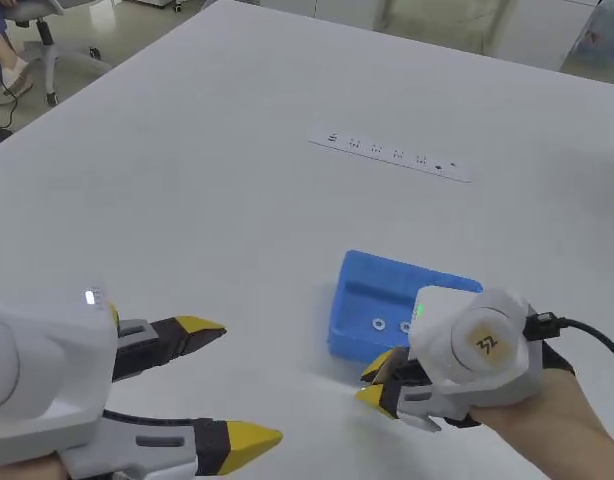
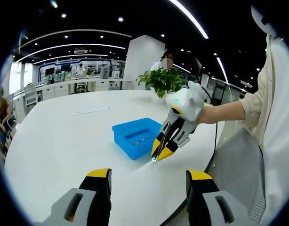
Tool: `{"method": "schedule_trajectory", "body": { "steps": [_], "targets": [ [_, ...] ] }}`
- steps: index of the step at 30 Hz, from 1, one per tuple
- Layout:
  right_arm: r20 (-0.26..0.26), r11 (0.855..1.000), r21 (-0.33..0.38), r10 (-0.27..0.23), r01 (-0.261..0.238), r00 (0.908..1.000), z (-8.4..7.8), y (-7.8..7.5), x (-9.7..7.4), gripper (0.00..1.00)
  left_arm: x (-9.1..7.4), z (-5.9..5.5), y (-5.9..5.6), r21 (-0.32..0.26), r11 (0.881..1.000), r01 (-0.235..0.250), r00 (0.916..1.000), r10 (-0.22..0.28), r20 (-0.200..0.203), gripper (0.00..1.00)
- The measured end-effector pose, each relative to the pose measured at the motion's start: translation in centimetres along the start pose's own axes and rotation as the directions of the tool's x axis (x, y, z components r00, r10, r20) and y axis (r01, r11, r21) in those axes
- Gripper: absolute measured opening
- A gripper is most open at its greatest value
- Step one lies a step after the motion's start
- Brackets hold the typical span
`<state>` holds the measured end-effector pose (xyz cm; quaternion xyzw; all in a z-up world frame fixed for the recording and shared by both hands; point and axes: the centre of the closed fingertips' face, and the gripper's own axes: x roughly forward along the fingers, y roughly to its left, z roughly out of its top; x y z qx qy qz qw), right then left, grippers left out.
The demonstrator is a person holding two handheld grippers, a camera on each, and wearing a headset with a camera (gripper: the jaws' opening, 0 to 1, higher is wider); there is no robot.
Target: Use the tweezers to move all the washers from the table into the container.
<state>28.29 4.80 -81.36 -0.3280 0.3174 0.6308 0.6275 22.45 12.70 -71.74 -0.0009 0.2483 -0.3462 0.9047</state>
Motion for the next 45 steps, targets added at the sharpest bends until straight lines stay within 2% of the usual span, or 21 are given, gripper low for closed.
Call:
{"method": "schedule_trajectory", "body": {
  "steps": [5,9,15,19,23,25,33,36,38,45],
  "targets": [
    [0.01,1.0,0.024,0.002,-0.003,1.0,-0.1,0.0,0.1,0.05,0.0,-0.1,0.1,0.0,1.0,-0.001,1.0,0.001,-0.002,0.64],
    [-0.011,1.0,-0.014,-0.004,0.004,0.9999,-0.3,0.3,0.2,0.05,0.1,-0.2,0.0,0.0,1.0,0.004,1.0,-0.004,-0.004,0.64],
    [-0.011,1.0,0.007,-0.008,0.008,0.9999,-0.4,-0.1,0.1,0.05,0.2,0.0,0.0,0.004,1.0,0.007,1.0,-0.007,0.0,0.64],
    [-0.01,1.0,-0.007,-0.019,0.019,0.9998,-0.2,-0.3,0.0,0.05,0.0,-0.1,0.1,0.002,1.0,0.001,1.0,-0.001,0.0,0.64],
    [-0.025,1.0,0.001,-0.004,0.004,0.9997,-0.5,-0.2,0.4,0.05,-0.1,-0.3,0.2,-0.003,1.0,-0.003,1.0,0.003,-0.003,0.64],
    [-0.01,1.0,0.009,-0.003,0.004,0.9999,-0.3,-0.1,0.4,0.05,-0.1,-0.4,0.1,-0.003,1.0,-0.003,1.0,0.003,-0.006,0.64],
    [-0.029,0.999,-0.029,0.015,-0.016,0.9995,-0.5,0.3,0.3,0.04,0.0,-0.1,0.0,-0.001,1.0,0.0,1.0,0.0,0.001,0.64],
    [-0.014,1.0,-0.023,0.016,-0.016,0.9998,-0.2,0.6,-0.1,0.04,0.0,-0.1,0.1,0.001,1.0,0.001,1.0,-0.001,0.001,0.64],
    [0.016,1.0,-0.014,0.014,-0.014,0.9998,0.4,0.7,-0.6,0.04,0.0,-0.1,0.1,-0.001,1.0,0.001,1.0,-0.001,0.002,0.64],
    [0.058,0.999,-0.032,-0.032,0.034,0.9978,2.0,-0.4,-2.8,0.04,0.1,-0.2,0.0,0.003,1.0,0.006,1.0,-0.006,-0.002,0.64]
  ]
}}
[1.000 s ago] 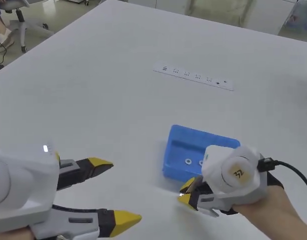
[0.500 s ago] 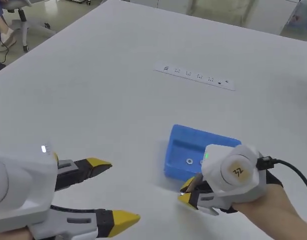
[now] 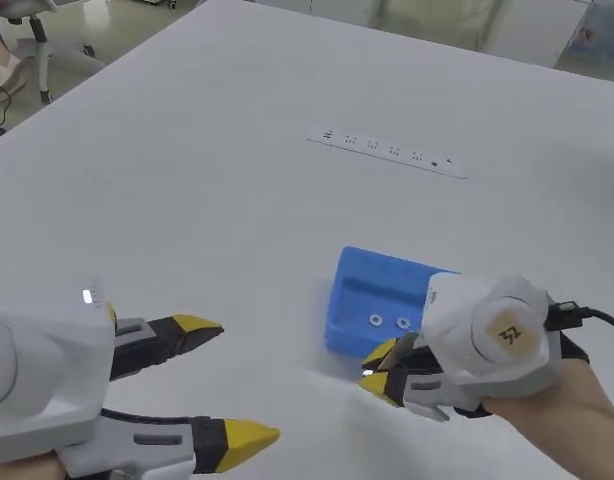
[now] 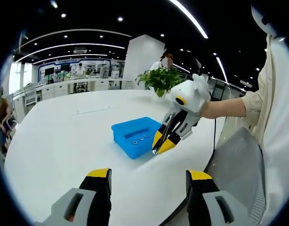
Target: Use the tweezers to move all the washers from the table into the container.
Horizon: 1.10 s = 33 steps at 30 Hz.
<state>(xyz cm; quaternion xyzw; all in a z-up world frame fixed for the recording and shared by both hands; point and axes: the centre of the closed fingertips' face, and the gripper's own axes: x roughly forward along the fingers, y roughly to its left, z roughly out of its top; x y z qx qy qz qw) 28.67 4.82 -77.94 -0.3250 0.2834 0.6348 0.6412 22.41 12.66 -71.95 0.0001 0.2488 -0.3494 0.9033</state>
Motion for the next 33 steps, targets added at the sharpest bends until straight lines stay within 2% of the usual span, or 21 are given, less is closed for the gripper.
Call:
{"method": "schedule_trajectory", "body": {
  "steps": [8,12,17,22,24,28,33],
  "targets": [
    [0.06,0.998,0.004,-0.064,0.064,0.9961,2.0,-2.3,-1.5,0.04,0.0,0.2,0.0,0.001,1.0,0.002,1.0,-0.002,0.005,0.64],
    [0.063,0.995,0.002,-0.095,0.096,0.9934,2.3,-3.9,-1.8,0.04,0.1,0.2,-0.2,0.0,1.0,0.004,1.0,-0.004,0.004,0.64],
    [0.091,0.991,0.048,-0.126,0.122,0.9879,2.7,-5.8,-2.1,0.05,0.0,0.2,-0.2,-0.002,1.0,0.002,1.0,-0.002,0.006,0.64],
    [0.065,0.987,0.078,-0.142,0.137,0.9877,2.1,-7.4,-0.9,0.05,0.1,0.2,-0.2,0.001,1.0,0.004,1.0,-0.004,0.002,0.64],
    [0.068,0.986,0.107,-0.134,0.126,0.9887,2.1,-7.6,-0.1,0.05,0.1,0.3,-0.2,0.001,1.0,0.004,1.0,-0.004,0.006,0.64],
    [0.061,0.987,0.121,-0.111,0.103,0.992,2.0,-8.0,1.5,0.05,0.0,0.3,-0.1,-0.001,1.0,0.001,1.0,-0.001,0.007,0.64],
    [0.026,0.989,0.123,-0.087,0.083,0.9959,1.5,-8.2,3.3,0.05,-0.3,0.1,0.2,-0.005,1.0,-0.01,0.9999,0.01,0.004,0.64]
  ]
}}
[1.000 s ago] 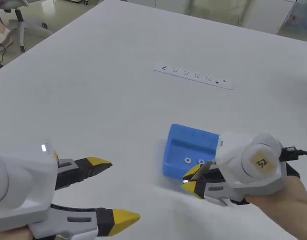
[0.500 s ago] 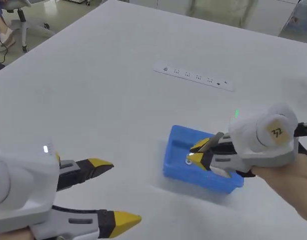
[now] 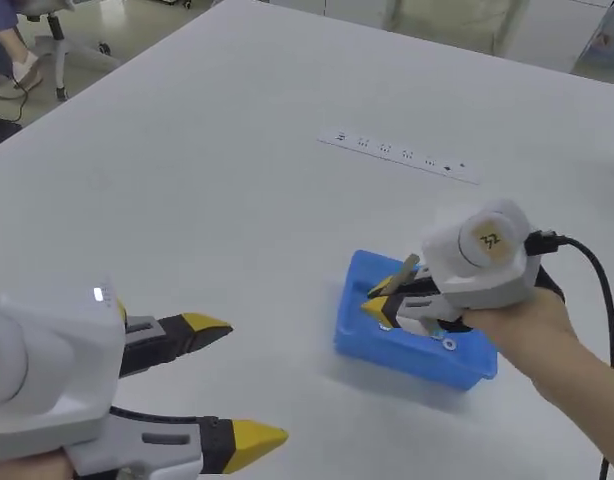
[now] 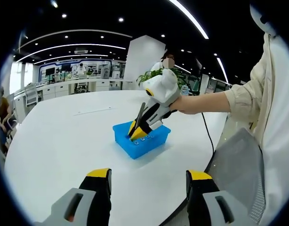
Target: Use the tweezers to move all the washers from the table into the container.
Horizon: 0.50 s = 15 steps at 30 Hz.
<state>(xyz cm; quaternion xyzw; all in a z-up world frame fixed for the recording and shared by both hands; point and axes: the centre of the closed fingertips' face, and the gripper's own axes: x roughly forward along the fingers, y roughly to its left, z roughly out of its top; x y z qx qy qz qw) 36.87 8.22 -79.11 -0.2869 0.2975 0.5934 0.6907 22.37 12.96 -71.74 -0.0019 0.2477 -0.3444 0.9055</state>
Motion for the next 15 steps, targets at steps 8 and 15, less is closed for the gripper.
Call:
{"method": "schedule_trajectory", "body": {
  "steps": [8,15],
  "targets": [
    [-0.043,1.0,0.019,0.022,-0.022,0.9988,-0.9,0.0,1.5,0.05,-0.5,0.0,0.4,-0.012,1.0,-0.019,0.9998,0.019,0.007,0.65],
    [-0.055,1.0,0.016,0.019,-0.018,0.9983,-1.2,-0.1,1.5,0.05,-0.5,0.3,0.7,-0.017,0.999,-0.027,0.9994,0.028,0.019,0.66]
  ]
}}
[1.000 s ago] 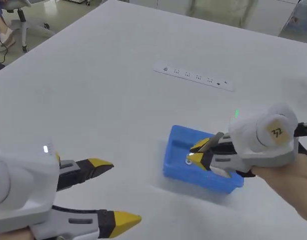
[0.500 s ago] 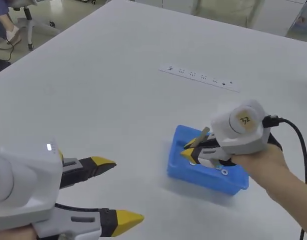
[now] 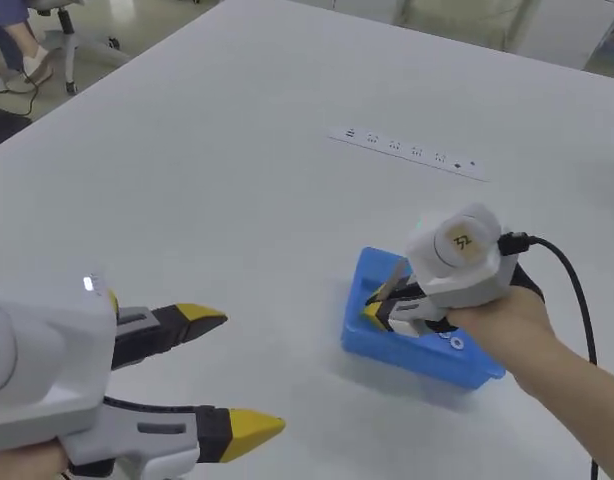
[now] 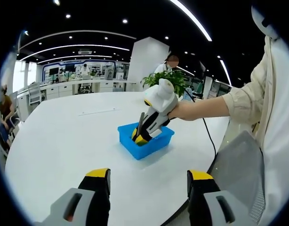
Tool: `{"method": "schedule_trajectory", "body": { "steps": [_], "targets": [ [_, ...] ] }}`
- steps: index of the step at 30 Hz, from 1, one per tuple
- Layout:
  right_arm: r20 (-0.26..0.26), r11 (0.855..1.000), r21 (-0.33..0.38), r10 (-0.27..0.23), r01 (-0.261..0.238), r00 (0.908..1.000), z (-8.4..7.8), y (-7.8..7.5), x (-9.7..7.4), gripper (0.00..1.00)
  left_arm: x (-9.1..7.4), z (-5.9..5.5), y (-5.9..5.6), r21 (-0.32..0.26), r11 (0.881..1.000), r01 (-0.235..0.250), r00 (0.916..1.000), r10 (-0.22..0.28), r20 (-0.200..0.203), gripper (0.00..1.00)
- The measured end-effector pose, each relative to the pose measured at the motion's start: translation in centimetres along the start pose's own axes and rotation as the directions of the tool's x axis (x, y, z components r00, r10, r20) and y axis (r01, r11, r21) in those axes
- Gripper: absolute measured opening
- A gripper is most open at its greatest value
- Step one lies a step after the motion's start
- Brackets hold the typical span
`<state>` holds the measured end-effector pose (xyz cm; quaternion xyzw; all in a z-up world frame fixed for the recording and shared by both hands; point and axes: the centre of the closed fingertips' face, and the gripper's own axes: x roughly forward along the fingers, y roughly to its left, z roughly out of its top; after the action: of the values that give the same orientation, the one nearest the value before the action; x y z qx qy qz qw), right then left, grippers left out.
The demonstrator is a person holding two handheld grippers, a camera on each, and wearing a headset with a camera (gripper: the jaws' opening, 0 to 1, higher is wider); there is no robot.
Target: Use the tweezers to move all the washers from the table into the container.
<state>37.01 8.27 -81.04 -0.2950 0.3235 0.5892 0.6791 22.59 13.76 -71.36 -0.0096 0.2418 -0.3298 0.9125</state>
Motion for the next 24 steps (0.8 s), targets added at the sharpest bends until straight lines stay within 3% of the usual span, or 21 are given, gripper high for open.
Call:
{"method": "schedule_trajectory", "body": {
  "steps": [6,13,19,24],
  "targets": [
    [-0.005,1.0,-0.001,0.0,0.0,1.0,-0.1,0.0,0.0,0.05,-0.2,1.2,0.2,-0.02,1.0,-0.006,0.9985,0.007,0.054,0.7],
    [0.013,1.0,0.002,-0.009,0.009,0.9999,0.1,0.0,-0.7,0.05,-0.6,3.1,0.6,-0.036,0.999,-0.025,0.9884,0.03,0.149,0.88],
    [0.049,0.999,0.0,-0.035,0.036,0.9982,0.9,0.0,-2.4,0.05,-0.8,4.5,0.6,-0.019,0.999,-0.038,0.9752,0.041,0.218,0.99],
    [0.108,0.998,0.014,-0.068,0.067,0.9918,1.7,0.6,-4.9,0.05,-0.7,5.2,0.6,-0.021,0.999,-0.031,0.9732,0.035,0.227,0.99]
  ]
}}
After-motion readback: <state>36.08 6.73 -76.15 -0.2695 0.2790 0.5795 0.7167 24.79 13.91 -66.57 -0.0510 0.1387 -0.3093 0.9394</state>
